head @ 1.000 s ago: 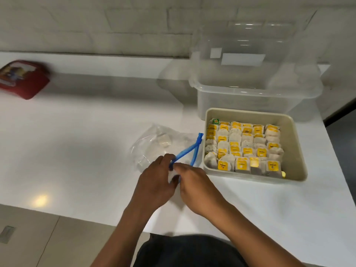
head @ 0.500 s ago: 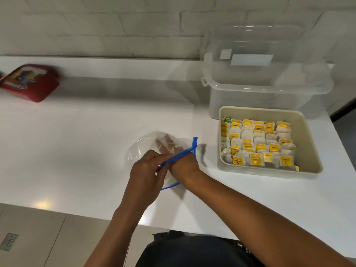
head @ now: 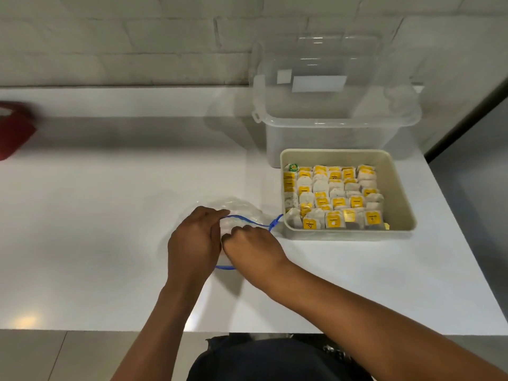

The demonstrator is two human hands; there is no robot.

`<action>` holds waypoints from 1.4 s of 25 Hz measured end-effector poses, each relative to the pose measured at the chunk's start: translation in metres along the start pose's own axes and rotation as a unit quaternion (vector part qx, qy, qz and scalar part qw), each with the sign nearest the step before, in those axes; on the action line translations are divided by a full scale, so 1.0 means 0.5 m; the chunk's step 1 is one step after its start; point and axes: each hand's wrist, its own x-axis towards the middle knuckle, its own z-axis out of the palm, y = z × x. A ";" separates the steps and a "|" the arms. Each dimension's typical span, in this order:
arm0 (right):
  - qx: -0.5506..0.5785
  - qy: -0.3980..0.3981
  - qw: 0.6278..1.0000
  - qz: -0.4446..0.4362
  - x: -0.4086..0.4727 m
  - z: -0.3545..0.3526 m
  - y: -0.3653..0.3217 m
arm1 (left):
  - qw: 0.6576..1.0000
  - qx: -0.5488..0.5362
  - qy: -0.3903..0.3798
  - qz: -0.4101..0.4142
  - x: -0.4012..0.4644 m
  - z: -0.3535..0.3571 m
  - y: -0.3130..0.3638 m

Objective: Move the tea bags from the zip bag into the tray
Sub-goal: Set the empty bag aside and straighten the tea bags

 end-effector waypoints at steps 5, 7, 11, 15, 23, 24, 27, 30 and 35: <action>0.227 0.153 0.961 0.040 -0.093 -0.098 0.123 | 0.999 0.040 -0.005 -0.018 0.012 0.009 0.023; 0.337 0.182 0.920 0.086 -0.125 -0.111 0.216 | 0.998 0.054 -0.003 -0.031 0.007 0.014 0.038; 0.306 0.034 0.937 0.167 -0.139 -0.105 0.400 | 0.998 0.044 0.009 -0.046 -0.002 0.019 0.055; 0.247 -0.141 0.942 0.176 -0.120 -0.048 0.489 | 0.996 0.026 0.019 -0.079 -0.017 0.023 0.067; 0.226 -0.190 0.942 0.159 -0.099 0.056 0.509 | 0.995 0.010 0.036 -0.094 -0.046 0.040 0.079; 0.233 -0.156 0.946 0.163 -0.097 0.064 0.510 | 0.995 0.014 0.039 -0.093 -0.049 0.042 0.079; 0.243 -0.095 0.955 0.141 -0.096 0.077 0.510 | 0.995 0.026 0.037 -0.094 -0.060 0.041 0.082; 0.263 -0.087 0.949 0.150 -0.106 0.084 0.513 | 0.994 0.015 0.038 -0.099 -0.067 0.039 0.085; 0.298 0.119 0.934 0.155 -0.129 0.035 0.462 | 0.994 -0.005 0.042 -0.096 -0.073 0.040 0.087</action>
